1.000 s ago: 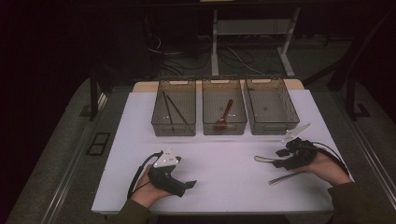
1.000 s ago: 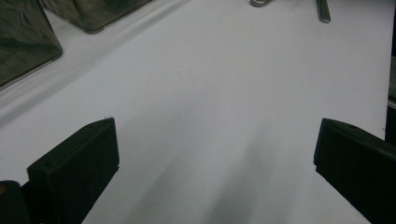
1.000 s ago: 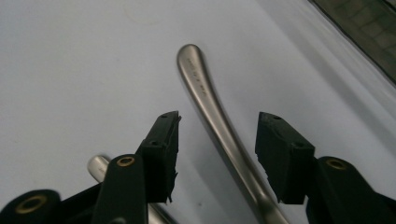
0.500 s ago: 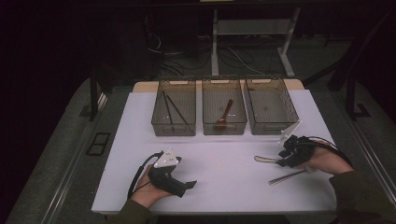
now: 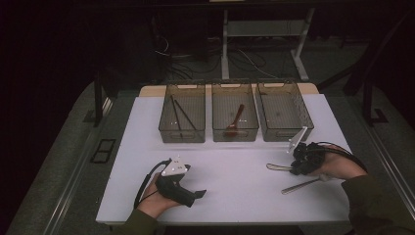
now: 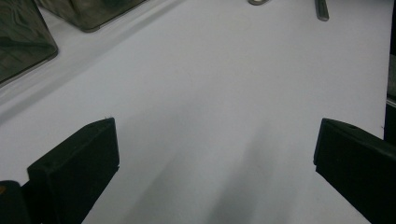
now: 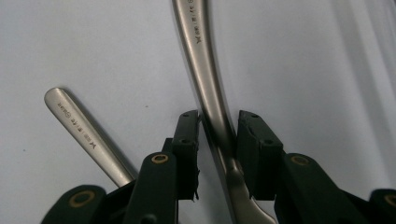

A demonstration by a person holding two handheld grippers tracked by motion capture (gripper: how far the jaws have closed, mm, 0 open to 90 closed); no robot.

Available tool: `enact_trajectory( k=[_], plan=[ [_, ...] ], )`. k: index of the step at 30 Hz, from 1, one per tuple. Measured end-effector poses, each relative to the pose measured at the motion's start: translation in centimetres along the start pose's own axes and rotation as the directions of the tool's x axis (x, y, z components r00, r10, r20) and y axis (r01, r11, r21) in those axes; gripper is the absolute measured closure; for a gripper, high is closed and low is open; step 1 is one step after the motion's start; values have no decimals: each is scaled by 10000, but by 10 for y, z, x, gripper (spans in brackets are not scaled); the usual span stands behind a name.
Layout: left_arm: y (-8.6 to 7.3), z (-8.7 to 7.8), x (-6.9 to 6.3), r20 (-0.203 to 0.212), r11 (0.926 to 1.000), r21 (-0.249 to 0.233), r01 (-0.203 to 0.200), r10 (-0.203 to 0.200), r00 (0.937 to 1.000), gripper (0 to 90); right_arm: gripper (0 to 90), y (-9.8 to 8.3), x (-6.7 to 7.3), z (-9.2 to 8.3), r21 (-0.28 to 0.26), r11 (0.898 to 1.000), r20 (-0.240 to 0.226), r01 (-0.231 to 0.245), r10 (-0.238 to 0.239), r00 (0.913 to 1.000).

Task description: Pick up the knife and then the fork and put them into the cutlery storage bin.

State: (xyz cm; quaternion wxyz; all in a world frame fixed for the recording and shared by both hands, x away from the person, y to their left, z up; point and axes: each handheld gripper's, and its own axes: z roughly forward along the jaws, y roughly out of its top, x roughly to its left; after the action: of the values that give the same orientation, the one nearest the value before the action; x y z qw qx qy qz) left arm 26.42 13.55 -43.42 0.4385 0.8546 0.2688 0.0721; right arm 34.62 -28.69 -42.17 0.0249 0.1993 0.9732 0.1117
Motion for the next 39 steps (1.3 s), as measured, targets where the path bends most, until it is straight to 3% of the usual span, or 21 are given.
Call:
enact_trajectory(
  k=[10,15,30,36,39],
  plan=[
    [0,1,-1,24,10000,-19,22,-22,10000,0,722,6,-1,1,425,9990,-159,160,-153,9998],
    [0,1,-1,17,10000,-15,21,-20,10000,0,730,9,-2,1,669,9967,-107,469,-463,9989],
    [0,2,-1,-3,10000,5,6,-6,10000,0,794,7,-4,1,458,9945,-96,941,-938,9955],
    [0,2,0,-9,10000,0,-1,1,10000,0,802,5,-4,0,127,9958,68,905,-906,9959],
    [0,1,-1,-20,10000,-12,23,-23,10000,0,803,6,-3,0,-123,9980,134,627,-626,9979]
  ],
)
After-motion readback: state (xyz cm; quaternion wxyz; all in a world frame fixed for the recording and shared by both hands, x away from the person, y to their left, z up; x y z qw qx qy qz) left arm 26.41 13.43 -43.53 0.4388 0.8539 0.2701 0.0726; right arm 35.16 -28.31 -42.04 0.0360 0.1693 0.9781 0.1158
